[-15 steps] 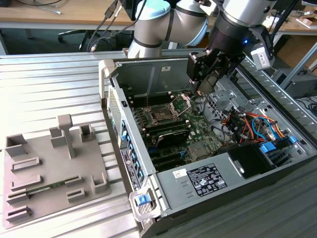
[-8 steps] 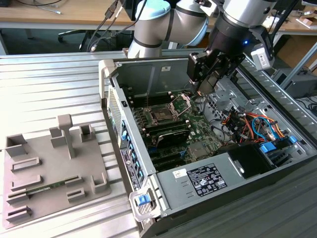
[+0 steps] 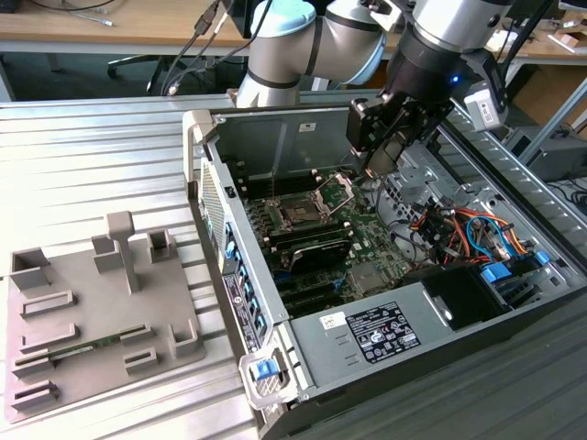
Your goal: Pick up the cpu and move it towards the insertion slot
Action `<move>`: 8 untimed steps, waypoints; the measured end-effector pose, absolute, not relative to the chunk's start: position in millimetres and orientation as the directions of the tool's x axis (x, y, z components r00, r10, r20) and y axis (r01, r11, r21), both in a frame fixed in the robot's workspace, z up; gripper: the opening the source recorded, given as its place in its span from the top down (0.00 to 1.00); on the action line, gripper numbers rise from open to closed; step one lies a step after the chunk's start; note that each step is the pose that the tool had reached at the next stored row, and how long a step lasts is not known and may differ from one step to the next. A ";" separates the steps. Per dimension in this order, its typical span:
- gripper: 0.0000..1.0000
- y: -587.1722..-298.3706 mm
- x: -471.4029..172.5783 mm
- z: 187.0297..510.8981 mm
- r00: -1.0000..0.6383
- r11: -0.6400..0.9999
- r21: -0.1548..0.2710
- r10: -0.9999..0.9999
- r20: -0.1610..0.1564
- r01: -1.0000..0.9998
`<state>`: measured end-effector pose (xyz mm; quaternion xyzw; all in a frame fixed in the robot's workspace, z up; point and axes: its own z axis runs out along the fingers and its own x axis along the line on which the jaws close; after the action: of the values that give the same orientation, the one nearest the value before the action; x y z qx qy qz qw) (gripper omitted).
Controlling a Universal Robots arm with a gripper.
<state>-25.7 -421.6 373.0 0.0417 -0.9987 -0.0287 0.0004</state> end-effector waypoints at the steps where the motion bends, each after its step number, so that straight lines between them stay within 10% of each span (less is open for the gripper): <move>1: 0.45 -421.6 -25.7 372.8 -0.997 0.995 0.057 -0.083 -0.002 -0.083; 8: 0.45 -421.6 -25.4 371.5 -0.997 0.995 0.057 -0.083 -0.002 -0.083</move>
<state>-25.4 -421.6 371.5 0.0417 -0.9987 -0.0287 0.0004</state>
